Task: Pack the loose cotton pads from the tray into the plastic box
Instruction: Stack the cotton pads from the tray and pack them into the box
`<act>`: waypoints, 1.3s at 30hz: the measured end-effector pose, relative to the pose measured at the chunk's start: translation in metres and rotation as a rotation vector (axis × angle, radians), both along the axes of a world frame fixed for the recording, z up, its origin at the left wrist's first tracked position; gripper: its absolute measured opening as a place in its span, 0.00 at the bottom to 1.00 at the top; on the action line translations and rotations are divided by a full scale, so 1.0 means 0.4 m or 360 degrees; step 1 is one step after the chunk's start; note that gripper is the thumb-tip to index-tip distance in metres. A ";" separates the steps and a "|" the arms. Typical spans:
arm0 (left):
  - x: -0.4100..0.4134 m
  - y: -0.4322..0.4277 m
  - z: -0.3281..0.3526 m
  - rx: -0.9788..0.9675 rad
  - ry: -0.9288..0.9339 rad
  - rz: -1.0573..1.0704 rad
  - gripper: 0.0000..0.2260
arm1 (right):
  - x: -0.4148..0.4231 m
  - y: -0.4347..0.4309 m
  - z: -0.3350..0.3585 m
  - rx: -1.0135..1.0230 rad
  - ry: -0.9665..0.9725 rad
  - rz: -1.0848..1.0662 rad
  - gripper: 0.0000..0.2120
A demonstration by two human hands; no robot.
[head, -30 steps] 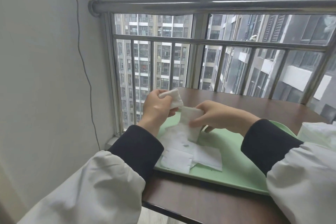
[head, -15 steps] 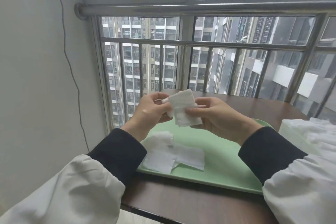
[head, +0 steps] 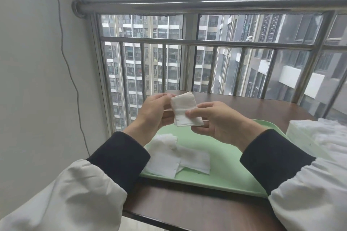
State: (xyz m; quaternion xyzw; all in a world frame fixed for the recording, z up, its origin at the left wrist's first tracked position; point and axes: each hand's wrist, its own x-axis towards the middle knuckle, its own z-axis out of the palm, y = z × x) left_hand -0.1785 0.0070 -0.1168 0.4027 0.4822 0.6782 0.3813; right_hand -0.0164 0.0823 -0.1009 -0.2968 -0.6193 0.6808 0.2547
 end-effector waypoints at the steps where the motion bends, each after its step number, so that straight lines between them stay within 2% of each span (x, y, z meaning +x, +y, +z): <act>1: 0.000 0.001 0.001 -0.0012 -0.0023 -0.0003 0.13 | -0.002 -0.002 -0.001 -0.0001 -0.0010 -0.0006 0.08; 3: -0.002 0.002 0.001 -0.0023 -0.0033 -0.0041 0.16 | -0.004 -0.003 -0.002 -0.0001 -0.0011 -0.0017 0.08; 6: -0.005 0.002 -0.009 0.0007 0.0166 -0.0066 0.11 | -0.004 -0.005 -0.002 0.0017 -0.0007 -0.0024 0.10; 8: -0.008 0.006 -0.016 0.0018 0.0189 0.0049 0.09 | -0.001 -0.008 -0.003 0.0088 -0.0035 -0.0036 0.12; 11: -0.021 0.008 -0.012 0.0041 0.0053 0.0366 0.05 | 0.005 -0.008 -0.002 0.0292 -0.0110 -0.0124 0.15; 14: -0.034 0.007 -0.013 0.0023 0.0064 0.0545 0.04 | 0.012 -0.005 0.005 0.0477 -0.0064 -0.0195 0.12; 19: -0.017 0.005 -0.020 -0.0036 0.0244 0.0277 0.07 | 0.007 -0.017 0.013 0.0570 0.0160 -0.0129 0.07; 25: 0.000 -0.004 -0.011 0.0007 0.0321 0.0033 0.05 | 0.006 -0.006 0.004 0.0602 0.0142 -0.0218 0.06; 32: 0.002 -0.008 -0.014 0.0041 0.0352 -0.0096 0.06 | 0.005 0.001 -0.006 0.0664 0.0072 -0.0338 0.11; 36: 0.007 -0.011 -0.007 -0.0002 0.0327 -0.0111 0.12 | 0.003 0.002 -0.012 0.0720 0.0040 -0.0415 0.12; 39: 0.013 -0.014 0.019 0.0020 0.0265 -0.0119 0.12 | 0.001 0.000 -0.006 0.0936 -0.0061 -0.0562 0.17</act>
